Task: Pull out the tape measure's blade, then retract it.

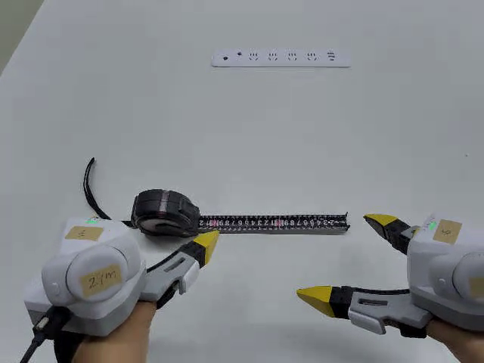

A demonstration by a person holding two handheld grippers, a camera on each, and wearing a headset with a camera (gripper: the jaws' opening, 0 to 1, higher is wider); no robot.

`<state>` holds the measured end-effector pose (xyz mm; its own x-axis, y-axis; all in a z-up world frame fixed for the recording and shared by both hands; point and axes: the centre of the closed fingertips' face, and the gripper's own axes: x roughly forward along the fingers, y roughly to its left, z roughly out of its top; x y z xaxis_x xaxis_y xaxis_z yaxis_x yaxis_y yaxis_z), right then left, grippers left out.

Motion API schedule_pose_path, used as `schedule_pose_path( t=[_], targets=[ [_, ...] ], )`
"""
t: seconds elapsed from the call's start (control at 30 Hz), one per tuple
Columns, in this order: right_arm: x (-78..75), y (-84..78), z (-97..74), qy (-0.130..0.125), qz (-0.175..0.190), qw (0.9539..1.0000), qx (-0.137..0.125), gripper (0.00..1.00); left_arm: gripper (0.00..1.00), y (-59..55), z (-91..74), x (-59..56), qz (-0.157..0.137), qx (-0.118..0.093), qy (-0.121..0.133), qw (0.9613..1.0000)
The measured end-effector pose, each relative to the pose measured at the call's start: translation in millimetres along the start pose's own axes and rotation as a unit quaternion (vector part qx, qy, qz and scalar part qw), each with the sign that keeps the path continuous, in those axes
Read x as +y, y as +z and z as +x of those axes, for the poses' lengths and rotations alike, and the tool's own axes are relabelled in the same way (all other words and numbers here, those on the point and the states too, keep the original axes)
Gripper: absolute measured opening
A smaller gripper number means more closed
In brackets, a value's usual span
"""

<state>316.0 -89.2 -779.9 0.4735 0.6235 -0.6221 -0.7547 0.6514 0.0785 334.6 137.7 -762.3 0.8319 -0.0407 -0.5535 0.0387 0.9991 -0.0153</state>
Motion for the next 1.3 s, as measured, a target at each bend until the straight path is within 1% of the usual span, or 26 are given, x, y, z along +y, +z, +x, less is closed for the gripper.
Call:
schedule_pose_path(
  t=[0.07,0.13,0.23,0.37,0.43,0.57,0.63,0.8,0.93,1.17,1.3],
  targets=[
    [-2.7,0.4,1.2,0.002,-0.004,1.0,-0.002,0.87,0.97,0.5,2.9,0.5,-0.007,0.0,0.004,1.0],
    [-5.7,0.9,2.8,0.005,-0.009,0.9999,-0.004,0.86,0.95,-0.1,6.1,0.2,-0.013,0.003,0.003,0.9999],
    [-7.8,-0.3,5.2,0.014,-0.022,0.9997,-0.002,0.84,0.94,-1.5,9.4,1.8,-0.015,0.004,0.008,0.9998],
    [-12.1,-2.7,9.3,0.026,-0.041,0.9988,0.002,0.8,0.92,-6.4,14.9,3.2,-0.024,0.01,0.015,0.9995],
    [-15.3,-2.7,10.2,0.031,-0.048,0.9983,0.002,0.78,0.91,-9.7,17.4,3.3,-0.027,0.016,0.017,0.9994],
    [-22.7,-6.8,12.7,0.038,-0.054,0.9978,0.008,0.73,0.9,-12.0,19.1,4.4,-0.028,0.019,0.018,0.9993],
    [-25.5,-8.2,13.6,0.042,-0.063,0.9971,0.009,0.71,0.89,-13.5,20.4,6.1,-0.028,0.021,0.021,0.9992],
    [-30.3,-9.6,17.2,0.056,-0.083,0.9949,0.01,0.63,0.88,-14.5,23.3,10.3,-0.038,0.022,0.026,0.9987],
    [-36.6,-9.7,20.9,0.061,-0.101,0.993,0.01,0.59,0.87,-13.7,25.1,11.8,-0.048,0.022,0.029,0.9982],
    [-46.7,-11.0,25.4,0.072,-0.125,0.9895,0.013,0.47,0.84,-11.1,29.2,11.0,-0.044,0.021,0.028,0.9984],
    [-49.2,-12.0,26.9,0.08,-0.144,0.9861,0.021,0.41,0.82,-11.0,32.8,10.4,-0.043,0.023,0.027,0.9984]
  ],
)
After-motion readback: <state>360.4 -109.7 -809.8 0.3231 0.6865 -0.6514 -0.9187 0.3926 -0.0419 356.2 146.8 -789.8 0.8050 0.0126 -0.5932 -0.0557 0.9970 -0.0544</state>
